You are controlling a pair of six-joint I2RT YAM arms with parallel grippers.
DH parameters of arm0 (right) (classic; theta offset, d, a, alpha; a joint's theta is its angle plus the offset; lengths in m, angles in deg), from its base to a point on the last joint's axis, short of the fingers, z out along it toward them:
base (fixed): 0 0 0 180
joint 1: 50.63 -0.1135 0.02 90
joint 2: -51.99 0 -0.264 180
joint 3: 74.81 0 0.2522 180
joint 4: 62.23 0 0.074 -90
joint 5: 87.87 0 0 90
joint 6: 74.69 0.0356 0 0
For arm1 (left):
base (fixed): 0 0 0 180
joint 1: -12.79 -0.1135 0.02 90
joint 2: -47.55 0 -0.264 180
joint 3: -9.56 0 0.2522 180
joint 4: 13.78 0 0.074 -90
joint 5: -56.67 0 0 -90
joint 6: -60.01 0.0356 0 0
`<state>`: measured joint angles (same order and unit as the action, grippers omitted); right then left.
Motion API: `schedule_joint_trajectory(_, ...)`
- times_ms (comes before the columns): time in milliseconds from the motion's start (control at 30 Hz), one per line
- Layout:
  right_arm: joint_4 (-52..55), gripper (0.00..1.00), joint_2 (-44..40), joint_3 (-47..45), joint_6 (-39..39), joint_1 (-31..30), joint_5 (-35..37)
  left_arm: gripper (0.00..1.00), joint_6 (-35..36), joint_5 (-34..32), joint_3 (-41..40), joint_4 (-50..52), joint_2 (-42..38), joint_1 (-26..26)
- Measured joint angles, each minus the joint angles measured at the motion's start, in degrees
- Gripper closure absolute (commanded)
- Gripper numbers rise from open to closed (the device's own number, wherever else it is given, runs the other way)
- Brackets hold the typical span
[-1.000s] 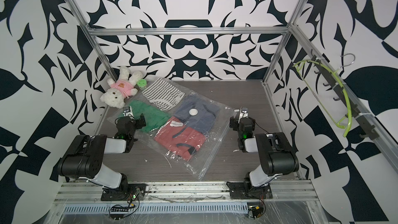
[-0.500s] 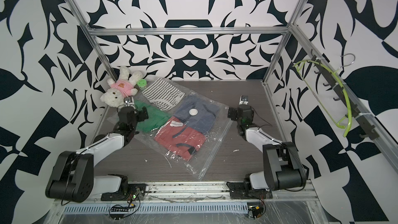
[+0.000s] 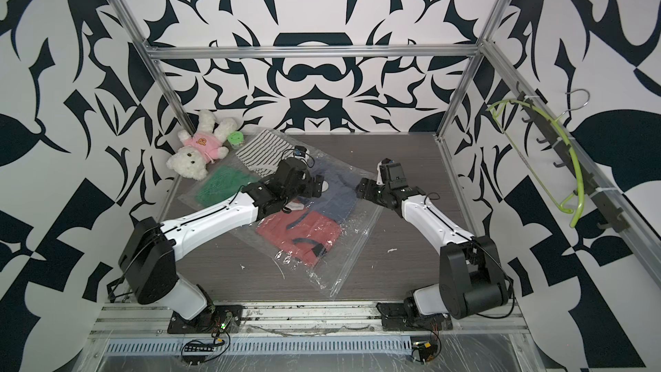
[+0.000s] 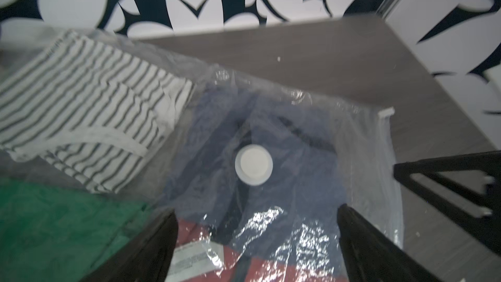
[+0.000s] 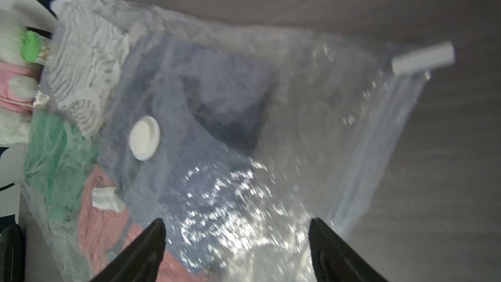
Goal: Take the tank top out of the vacuum bag
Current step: Open the vacuum bag at the center of the board.
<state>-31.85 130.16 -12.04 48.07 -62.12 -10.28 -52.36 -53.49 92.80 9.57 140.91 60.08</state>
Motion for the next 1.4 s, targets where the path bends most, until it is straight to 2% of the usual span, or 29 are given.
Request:
schedule_joint_trajectory(133,2.14,0.19,-2.34,-4.09,3.54,4.02,-4.55,0.03,-1.75,1.64,-1.2,0.57,0.48,0.66)
schedule_joint_trajectory(167,2.43,0.24,-1.95,-4.83,4.24,4.96,-5.27,0.03,-2.1,1.95,-1.51,0.22,0.48,0.74)
schedule_joint_trajectory(267,3.1,0.28,-0.39,-6.47,5.95,6.21,-6.43,0.03,-2.97,2.21,-3.06,-0.5,0.48,0.74)
schedule_joint_trajectory(333,3.1,0.35,0.61,-7.26,6.86,6.14,-7.45,0.03,-3.23,2.21,-3.74,-0.46,0.48,0.74)
schedule_joint_trajectory(433,0.72,0.56,1.92,-8.83,7.45,6.05,-9.81,0.03,-3.54,2.1,-4.59,-0.81,0.42,0.74)
schedule_joint_trajectory(467,-0.04,0.59,2.34,-9.25,7.74,5.99,-10.45,0.03,-3.72,1.99,-5.05,-1.05,0.35,0.74)
schedule_joint_trajectory(533,-1.16,0.77,3.08,-9.55,8.35,5.73,-11.41,0.03,-3.96,1.88,-5.97,-1.27,0.13,0.74)
schedule_joint_trajectory(633,-2.8,0.97,3.63,-9.55,8.61,5.31,-12.28,0.03,-4.44,1.64,-7.1,-1.2,-0.57,0.74)
schedule_joint_trajectory(667,-3.1,1.0,3.63,-9.53,8.48,5.2,-12.39,0.03,-4.46,1.53,-7.21,-1.2,-0.79,0.76)
schedule_joint_trajectory(767,-3.89,1.0,3.63,-9.46,9.11,4.9,-12.79,0.03,-4.39,1.18,-7.23,-1.27,-1.68,1.11)
schedule_joint_trajectory(800,-3.91,0.95,3.63,-9.4,9.07,4.74,-12.9,0.03,-4.24,1.07,-7.23,-1.29,-2.05,1.27)
schedule_joint_trajectory(933,-1.53,0.56,3.1,-8.46,9.38,4.59,-10.08,0.02,-3.74,0.72,-7.23,-1.31,-3.02,1.9)
schedule_joint_trajectory(967,-1.05,0.52,2.62,-8.46,8.9,4.61,-9.16,0.02,-3.69,0.61,-7.28,-1.4,-3.1,1.92)
schedule_joint_trajectory(1100,0.02,0.51,0.28,-8.59,9.11,7.02,-7.8,0.02,-3.37,0.22,-8.17,-1.92,-3.28,2.01)
schedule_joint_trajectory(1233,-1.16,0.53,2.56,-8.9,9.07,8.52,-8.22,0.02,-3.3,-0.02,-8.61,-1.99,-3.28,2.01)
schedule_joint_trajectory(1333,-3.21,0.64,5.51,-9.68,8.83,8.5,-9.81,0.02,-3.3,-0.09,-8.72,-2.1,-3.28,2.01)
schedule_joint_trajectory(1400,-4.39,0.77,6.69,-10.08,8.98,8.39,-10.82,0.02,-3.3,-0.17,-8.74,-2.1,-3.28,2.03)
